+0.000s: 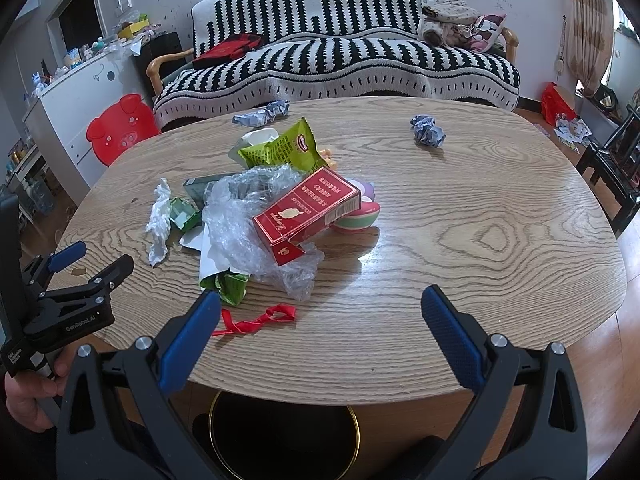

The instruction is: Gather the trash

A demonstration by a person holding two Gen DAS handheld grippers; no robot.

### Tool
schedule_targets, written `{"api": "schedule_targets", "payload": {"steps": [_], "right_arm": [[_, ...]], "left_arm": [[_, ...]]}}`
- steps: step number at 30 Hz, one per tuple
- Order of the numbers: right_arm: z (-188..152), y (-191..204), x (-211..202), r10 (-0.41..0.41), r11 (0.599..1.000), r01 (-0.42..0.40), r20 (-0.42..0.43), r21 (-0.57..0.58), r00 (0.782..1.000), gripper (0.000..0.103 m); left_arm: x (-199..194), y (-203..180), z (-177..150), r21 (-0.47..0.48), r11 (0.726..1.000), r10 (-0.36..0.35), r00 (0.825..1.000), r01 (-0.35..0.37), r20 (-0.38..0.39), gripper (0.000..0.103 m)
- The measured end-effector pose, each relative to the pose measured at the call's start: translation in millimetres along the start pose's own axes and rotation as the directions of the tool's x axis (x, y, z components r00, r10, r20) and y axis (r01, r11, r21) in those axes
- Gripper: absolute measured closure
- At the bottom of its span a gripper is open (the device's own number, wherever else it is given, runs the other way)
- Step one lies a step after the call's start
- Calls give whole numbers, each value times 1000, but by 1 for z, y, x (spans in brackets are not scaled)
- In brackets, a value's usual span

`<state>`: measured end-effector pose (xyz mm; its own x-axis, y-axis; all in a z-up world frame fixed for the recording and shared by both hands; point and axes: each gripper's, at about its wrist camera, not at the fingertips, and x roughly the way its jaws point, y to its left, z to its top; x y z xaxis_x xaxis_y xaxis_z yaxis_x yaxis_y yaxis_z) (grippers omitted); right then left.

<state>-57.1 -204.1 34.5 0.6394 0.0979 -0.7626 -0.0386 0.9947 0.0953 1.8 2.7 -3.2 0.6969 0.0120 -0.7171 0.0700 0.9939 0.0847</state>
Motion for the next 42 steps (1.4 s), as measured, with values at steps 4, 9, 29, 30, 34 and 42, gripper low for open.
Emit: {"api": "schedule_targets", "payload": {"steps": [4, 9, 29, 30, 34, 42], "right_arm": [[0, 0, 0, 0, 1000, 0, 0, 0, 1000, 6], [0, 1, 0, -2, 1000, 2, -1, 1, 1000, 6], [52, -70, 36, -133, 989, 131, 23, 73, 991, 6], [60, -80, 42, -133, 987, 131, 19, 95, 991, 6], [95, -123, 76, -153, 971, 151, -3, 188, 988, 6], [163, -169, 179, -198, 955, 209, -74, 211, 977, 6]], "left_arm": [[1, 0, -2, 3, 1000, 0, 1000, 0, -2, 6], [0, 1, -3, -2, 1000, -1, 1000, 1, -2, 6], [60, 20, 11, 2, 1000, -22, 989, 23, -144, 6], [65, 20, 13, 3, 1000, -20, 989, 21, -146, 6], [89, 25, 21, -6, 1000, 18, 988, -19, -156, 6], [120, 32, 24, -56, 998, 13, 981, -25, -195, 7]]}}
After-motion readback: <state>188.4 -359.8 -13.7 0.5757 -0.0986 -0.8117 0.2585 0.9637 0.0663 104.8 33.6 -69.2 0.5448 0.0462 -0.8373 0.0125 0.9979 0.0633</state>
